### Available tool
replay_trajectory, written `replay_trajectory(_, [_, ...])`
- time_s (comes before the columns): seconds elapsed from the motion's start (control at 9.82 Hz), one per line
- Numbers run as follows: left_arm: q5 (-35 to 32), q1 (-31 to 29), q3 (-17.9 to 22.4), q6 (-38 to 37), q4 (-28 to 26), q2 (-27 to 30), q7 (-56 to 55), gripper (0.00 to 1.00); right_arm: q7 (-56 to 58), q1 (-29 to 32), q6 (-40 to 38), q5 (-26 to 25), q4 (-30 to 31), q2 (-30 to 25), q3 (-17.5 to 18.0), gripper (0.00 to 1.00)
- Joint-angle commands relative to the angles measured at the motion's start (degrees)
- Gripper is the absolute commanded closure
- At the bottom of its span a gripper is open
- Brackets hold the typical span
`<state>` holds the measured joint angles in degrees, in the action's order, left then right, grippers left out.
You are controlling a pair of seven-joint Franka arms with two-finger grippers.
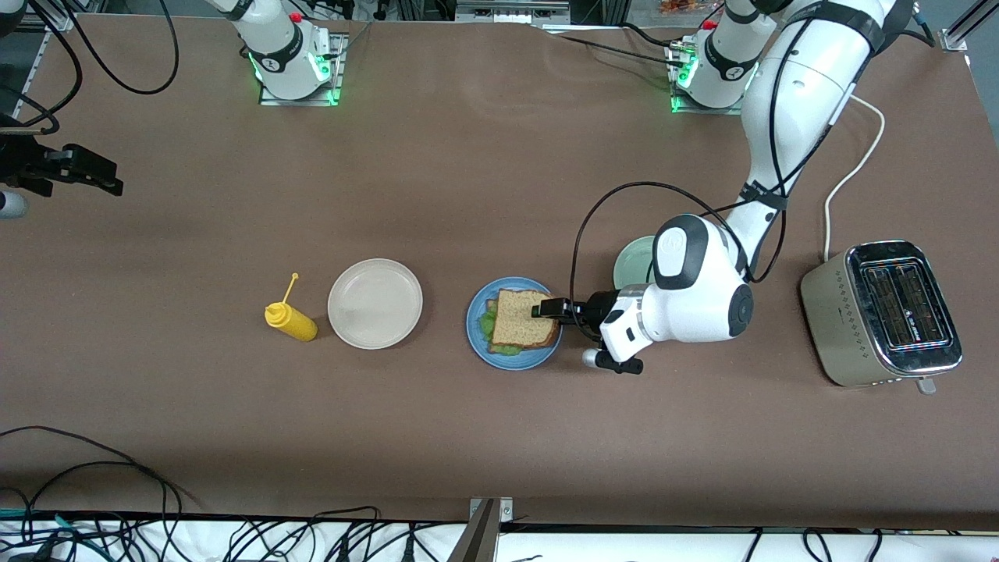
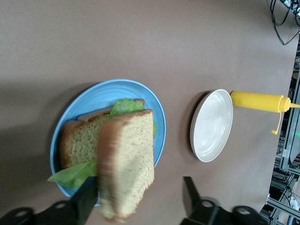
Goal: Make sandwich in blue plate with both arms
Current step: 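Lower the bread onto the lettuce and open the left gripper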
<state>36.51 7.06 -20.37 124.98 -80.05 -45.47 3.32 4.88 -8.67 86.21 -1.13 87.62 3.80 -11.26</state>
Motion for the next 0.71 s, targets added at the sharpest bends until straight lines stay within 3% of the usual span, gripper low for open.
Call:
replay_trajectory(0.0, [-1.4, 0.0, 1.0, -0.4, 0.2, 1.8, -1.5, 0.0, -0.3, -0.5, -0.5, -1.1, -1.4, 0.2, -0.3, 0.0])
replay_trajectory(0.31, [-9.3, -0.4, 1.0, -2.9, 0.1, 4.5, -5.9, 0.0, -0.2, -0.5, -0.5, -1.1, -1.4, 0.2, -0.3, 0.0])
replay_trajectory(0.61, [-12.5, -1.4, 1.6, -7.7, -0.4, 7.7, -6.0, 0.0, -0.1, -0.5, -0.5, -1.1, -1.4, 0.2, -0.3, 0.0])
